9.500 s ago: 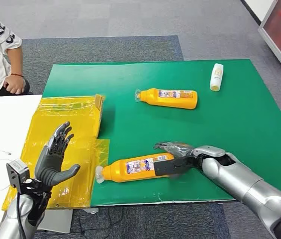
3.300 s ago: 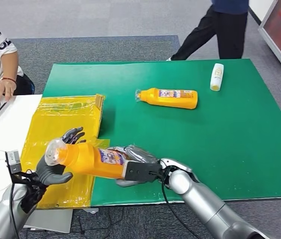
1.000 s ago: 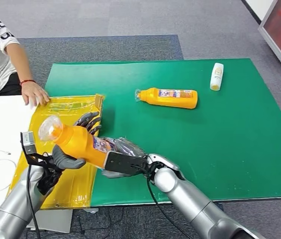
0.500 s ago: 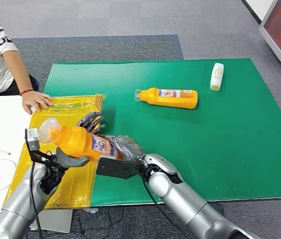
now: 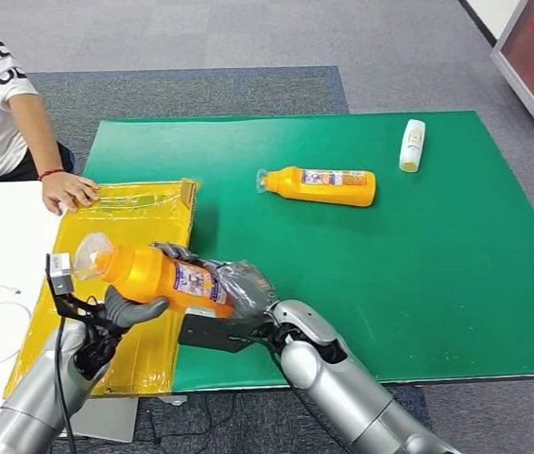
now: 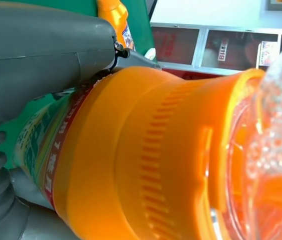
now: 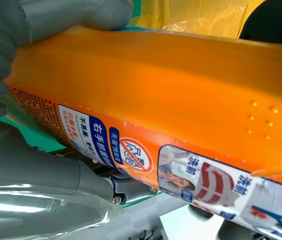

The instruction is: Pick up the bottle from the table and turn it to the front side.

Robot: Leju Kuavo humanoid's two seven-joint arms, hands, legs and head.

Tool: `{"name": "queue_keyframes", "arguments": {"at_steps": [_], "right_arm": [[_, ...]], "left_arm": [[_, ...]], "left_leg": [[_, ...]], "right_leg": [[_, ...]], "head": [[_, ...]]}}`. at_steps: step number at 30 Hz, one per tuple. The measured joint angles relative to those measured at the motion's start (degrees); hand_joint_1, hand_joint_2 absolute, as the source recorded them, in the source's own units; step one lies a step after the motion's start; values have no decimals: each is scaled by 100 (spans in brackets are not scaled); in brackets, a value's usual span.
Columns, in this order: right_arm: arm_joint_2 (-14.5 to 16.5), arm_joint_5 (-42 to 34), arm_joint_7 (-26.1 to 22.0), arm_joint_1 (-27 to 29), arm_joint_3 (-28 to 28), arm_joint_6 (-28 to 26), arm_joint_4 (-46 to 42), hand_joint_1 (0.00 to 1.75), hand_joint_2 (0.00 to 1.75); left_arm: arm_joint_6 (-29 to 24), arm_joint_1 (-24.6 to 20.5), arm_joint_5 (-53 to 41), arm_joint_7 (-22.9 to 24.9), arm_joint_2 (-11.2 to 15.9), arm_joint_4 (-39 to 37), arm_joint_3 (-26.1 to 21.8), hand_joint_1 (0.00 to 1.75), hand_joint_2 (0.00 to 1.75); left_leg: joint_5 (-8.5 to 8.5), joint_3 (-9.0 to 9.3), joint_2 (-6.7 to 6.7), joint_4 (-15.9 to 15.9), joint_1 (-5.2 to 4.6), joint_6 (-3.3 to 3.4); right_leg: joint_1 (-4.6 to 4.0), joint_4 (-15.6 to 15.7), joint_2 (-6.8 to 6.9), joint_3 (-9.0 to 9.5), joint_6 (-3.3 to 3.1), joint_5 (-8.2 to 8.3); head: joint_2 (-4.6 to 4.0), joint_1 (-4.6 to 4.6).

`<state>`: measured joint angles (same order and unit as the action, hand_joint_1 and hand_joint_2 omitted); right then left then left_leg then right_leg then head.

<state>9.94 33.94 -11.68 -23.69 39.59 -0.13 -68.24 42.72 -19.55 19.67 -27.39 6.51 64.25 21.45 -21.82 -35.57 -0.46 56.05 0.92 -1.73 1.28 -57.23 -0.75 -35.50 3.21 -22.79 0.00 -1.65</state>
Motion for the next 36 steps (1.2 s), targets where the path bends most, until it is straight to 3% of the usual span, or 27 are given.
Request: {"name": "queue_keyframes", "arguments": {"at_steps": [11, 12, 15, 16, 36], "right_arm": [[51, 71, -2, 125, -53, -6, -13, 172, 175], [55, 65, -4, 135, -62, -2, -13, 154, 175], [65, -41, -29, 156, -98, 56, -11, 30, 175], [66, -115, -49, 160, -116, 97, -7, 5, 175], [79, -1668, -351, 236, -883, 747, 201, 0, 175]], "left_arm": [[-67, 112, -14, -8, 1, 60, -21, 175, 175], [-75, 128, -33, -15, 1, 75, -24, 175, 175], [-103, 180, -134, -62, 1, 136, -31, 175, 175], [-119, 196, -188, -90, 1, 161, -32, 175, 175], [-427, 544, -986, -528, 0, 764, -73, 175, 175]], "left_leg": [[0, -1, 0, 0, 0, -1], [0, -1, 0, 0, 0, -1], [0, -1, 0, 0, 0, -1], [0, -1, 0, 0, 0, -1], [0, -2, 0, 0, 0, -1]], "right_leg": [[0, 0, 0, 0, 0, 0], [0, 0, 0, 0, 0, 0], [0, 0, 0, 0, 0, 0], [0, 0, 0, 0, 0, 0], [0, 0, 1, -1, 0, 0]], "head": [[0, 1], [0, 1], [0, 1], [0, 0], [0, 1]]}}
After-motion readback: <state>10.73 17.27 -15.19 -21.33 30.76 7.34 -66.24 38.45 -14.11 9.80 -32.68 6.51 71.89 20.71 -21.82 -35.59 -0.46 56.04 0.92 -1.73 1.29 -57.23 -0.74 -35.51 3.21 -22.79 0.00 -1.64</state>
